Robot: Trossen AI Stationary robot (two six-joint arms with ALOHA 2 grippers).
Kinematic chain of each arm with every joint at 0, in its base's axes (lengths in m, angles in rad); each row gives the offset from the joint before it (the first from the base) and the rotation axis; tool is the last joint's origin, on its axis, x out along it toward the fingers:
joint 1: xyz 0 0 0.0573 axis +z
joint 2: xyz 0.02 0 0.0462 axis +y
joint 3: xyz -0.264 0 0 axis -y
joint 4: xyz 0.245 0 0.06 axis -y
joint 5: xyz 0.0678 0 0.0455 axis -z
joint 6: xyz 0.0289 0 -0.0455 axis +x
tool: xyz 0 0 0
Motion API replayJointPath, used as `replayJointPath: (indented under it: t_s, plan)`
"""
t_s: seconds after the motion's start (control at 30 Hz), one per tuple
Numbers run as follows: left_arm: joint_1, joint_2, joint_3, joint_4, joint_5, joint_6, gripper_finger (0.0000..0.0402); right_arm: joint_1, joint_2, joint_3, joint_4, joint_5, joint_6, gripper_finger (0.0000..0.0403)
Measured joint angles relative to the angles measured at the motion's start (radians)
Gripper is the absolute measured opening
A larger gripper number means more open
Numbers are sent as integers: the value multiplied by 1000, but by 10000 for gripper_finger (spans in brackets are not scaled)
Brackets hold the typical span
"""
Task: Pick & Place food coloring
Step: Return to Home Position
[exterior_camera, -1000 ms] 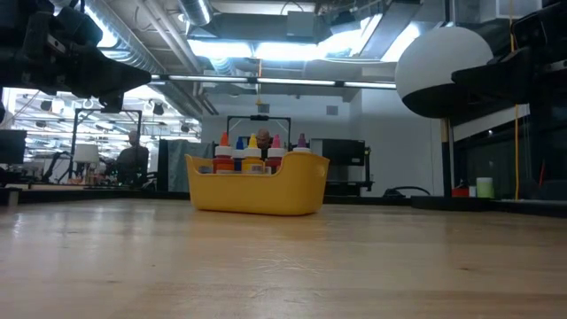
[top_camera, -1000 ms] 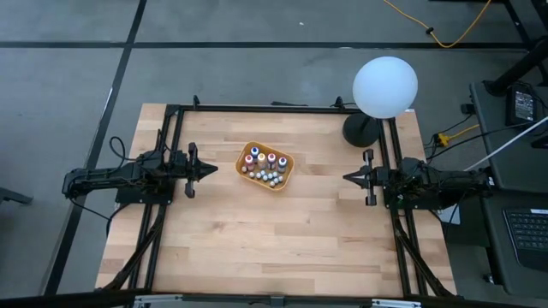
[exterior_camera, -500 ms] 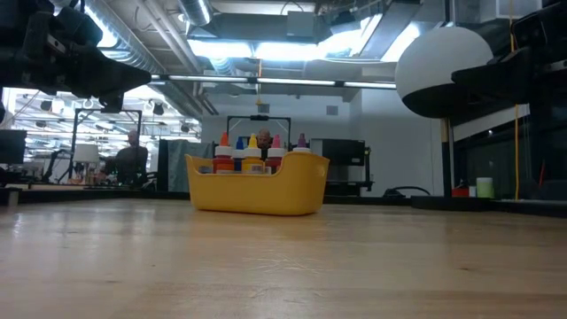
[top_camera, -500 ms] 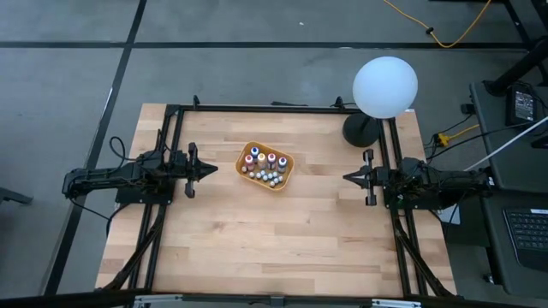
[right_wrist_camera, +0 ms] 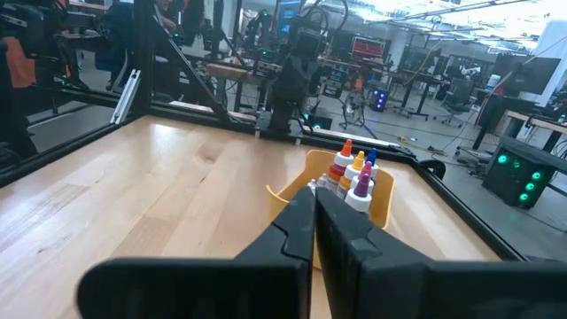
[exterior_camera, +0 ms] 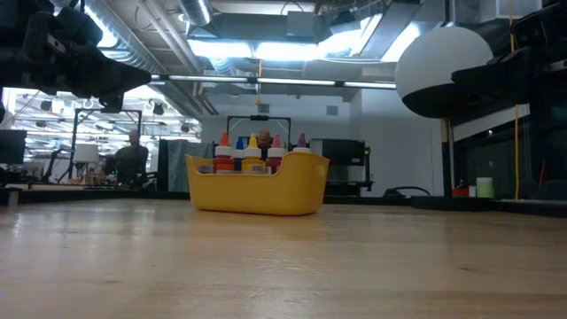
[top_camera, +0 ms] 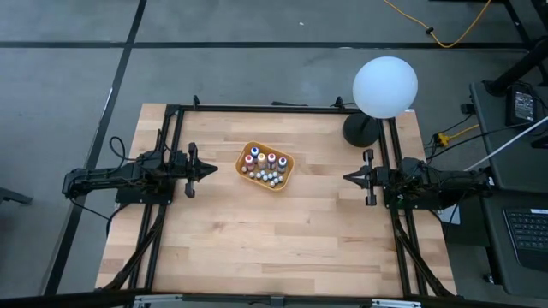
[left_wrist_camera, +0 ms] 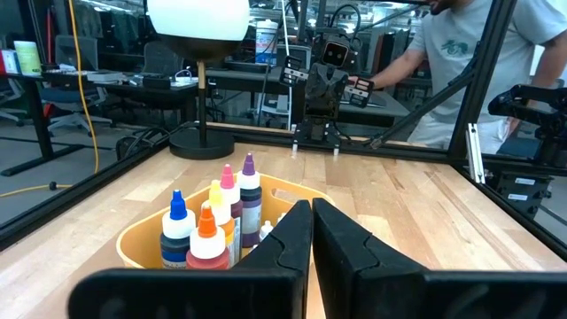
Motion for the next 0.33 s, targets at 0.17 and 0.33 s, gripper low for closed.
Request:
replayJointPath:
  t_s: [0.17, 0.33]
  plan:
    - [0, 0, 0, 0, 0, 0, 7, 0, 0, 0, 0, 0, 0, 17]
    - [0, 0, 0, 0, 0, 0, 8, 0, 0, 0, 0, 0, 0, 17]
